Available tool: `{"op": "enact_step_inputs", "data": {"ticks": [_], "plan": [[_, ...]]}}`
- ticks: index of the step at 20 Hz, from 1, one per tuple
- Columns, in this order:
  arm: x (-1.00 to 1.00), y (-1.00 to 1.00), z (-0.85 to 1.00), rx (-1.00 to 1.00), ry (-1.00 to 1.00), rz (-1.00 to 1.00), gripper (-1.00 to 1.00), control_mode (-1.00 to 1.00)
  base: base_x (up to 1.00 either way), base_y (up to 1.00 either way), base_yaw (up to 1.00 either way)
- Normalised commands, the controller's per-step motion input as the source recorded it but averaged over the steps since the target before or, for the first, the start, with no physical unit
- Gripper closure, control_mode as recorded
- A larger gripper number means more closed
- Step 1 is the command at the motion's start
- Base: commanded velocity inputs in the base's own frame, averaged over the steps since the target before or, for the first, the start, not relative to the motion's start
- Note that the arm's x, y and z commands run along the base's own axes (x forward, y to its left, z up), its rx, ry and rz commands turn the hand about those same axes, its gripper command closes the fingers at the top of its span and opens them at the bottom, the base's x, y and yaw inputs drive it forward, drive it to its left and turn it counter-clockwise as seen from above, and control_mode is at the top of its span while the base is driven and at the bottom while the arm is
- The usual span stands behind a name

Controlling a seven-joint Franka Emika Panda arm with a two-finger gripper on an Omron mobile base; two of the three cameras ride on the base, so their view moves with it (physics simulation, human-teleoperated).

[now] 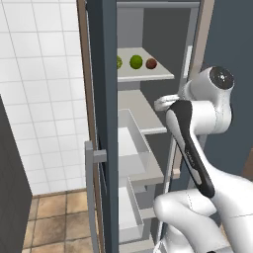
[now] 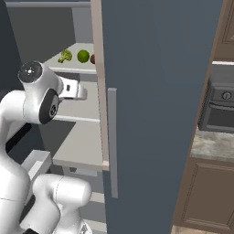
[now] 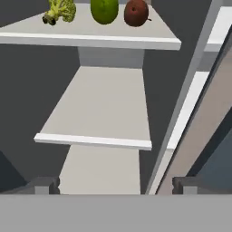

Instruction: Take the lime, broccoli, and pear from the freezer and place them in the bowl on the counter.

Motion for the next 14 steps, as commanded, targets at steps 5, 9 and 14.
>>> {"op": "enact_step_inputs", "data": {"ticks": [5, 9, 14], "plan": [[0.35, 0.0, 0.79, 0.0, -0.01, -0.06, -1.0, -1.0, 0.0, 0.0, 0.0], [0.57, 0.0, 0.63, 0.06, 0.0, -0.08, -1.0, -1.0, 0.0, 0.0, 0.0], [0.56, -0.09, 0.39, 0.09, 0.0, -0.05, -1.0, -1.0, 0.0, 0.0, 0.0]]}}
